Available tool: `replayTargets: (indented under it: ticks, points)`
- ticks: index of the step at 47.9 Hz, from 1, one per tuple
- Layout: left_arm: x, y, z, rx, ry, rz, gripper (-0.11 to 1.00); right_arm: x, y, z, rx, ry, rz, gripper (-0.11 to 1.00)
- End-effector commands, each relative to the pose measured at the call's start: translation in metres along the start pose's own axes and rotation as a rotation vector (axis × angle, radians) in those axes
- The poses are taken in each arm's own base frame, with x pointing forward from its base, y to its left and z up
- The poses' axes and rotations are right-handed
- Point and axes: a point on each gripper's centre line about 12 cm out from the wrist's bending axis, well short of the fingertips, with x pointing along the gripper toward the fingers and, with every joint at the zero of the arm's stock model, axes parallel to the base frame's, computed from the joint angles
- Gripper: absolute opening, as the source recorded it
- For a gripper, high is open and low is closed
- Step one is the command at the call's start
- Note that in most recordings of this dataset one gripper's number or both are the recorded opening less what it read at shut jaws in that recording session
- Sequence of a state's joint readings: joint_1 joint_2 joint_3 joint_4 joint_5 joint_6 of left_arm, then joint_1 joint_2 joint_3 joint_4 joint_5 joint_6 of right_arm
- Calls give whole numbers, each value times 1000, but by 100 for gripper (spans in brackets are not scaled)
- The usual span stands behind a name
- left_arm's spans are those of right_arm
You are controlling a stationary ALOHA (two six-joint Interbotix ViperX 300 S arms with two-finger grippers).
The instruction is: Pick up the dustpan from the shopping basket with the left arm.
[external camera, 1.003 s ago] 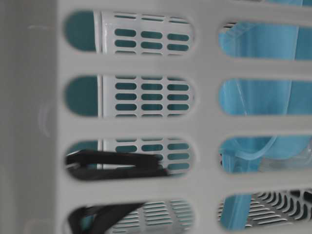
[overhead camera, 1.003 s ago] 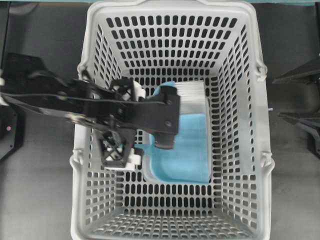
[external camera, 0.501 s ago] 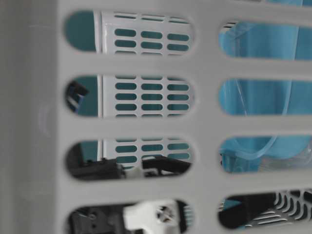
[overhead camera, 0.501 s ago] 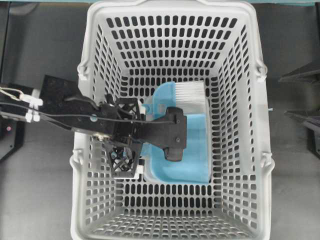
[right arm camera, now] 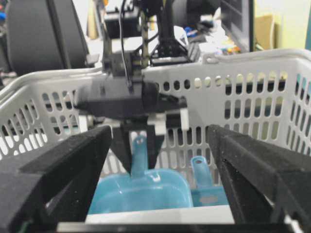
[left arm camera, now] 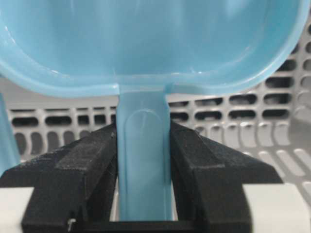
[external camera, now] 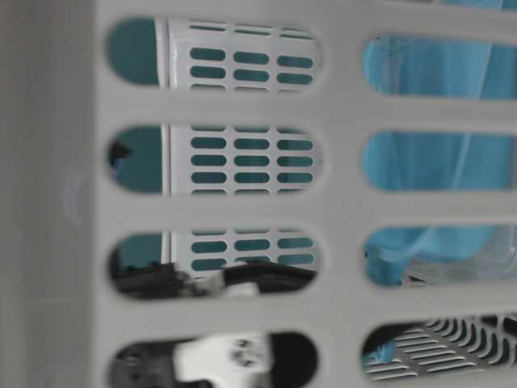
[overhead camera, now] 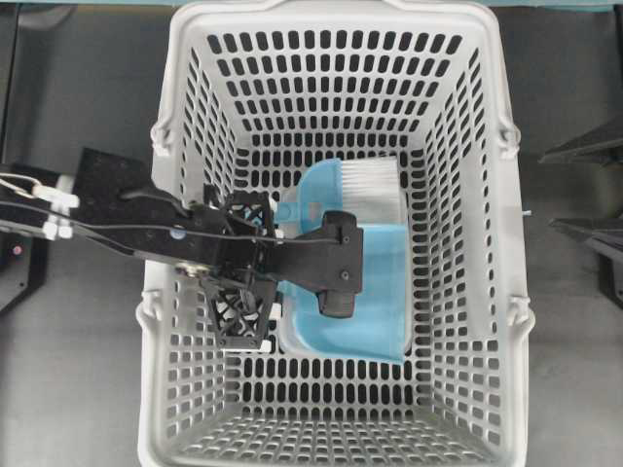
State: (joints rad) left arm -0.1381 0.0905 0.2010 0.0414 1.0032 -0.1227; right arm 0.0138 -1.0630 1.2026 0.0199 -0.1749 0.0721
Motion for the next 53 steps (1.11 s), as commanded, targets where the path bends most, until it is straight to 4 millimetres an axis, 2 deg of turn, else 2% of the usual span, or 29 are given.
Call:
replayTargets:
  ticks: [1, 11, 22, 31, 45, 53]
  points:
    - [-37, 0, 11, 1, -106, -8, 28, 1, 0, 1, 3, -3, 1, 77]
    - [-83, 2, 17, -9, -225, -20, 28, 1, 0, 1, 5, -3, 0, 77]
    - [-145, 6, 16, -20, -389, -35, 28, 0, 0, 3, 5, -11, 2, 77]
    - [-183, 10, 13, -28, -570, -48, 28, -2, 1, 4, 6, -18, 3, 77]
    - [-200, 14, 1, -41, -760, -68, 28, -2, 1, 5, 6, -24, 3, 77]
    - [-206, 13, -3, -41, -806, -76, 28, -2, 1, 5, 8, -23, 3, 77]
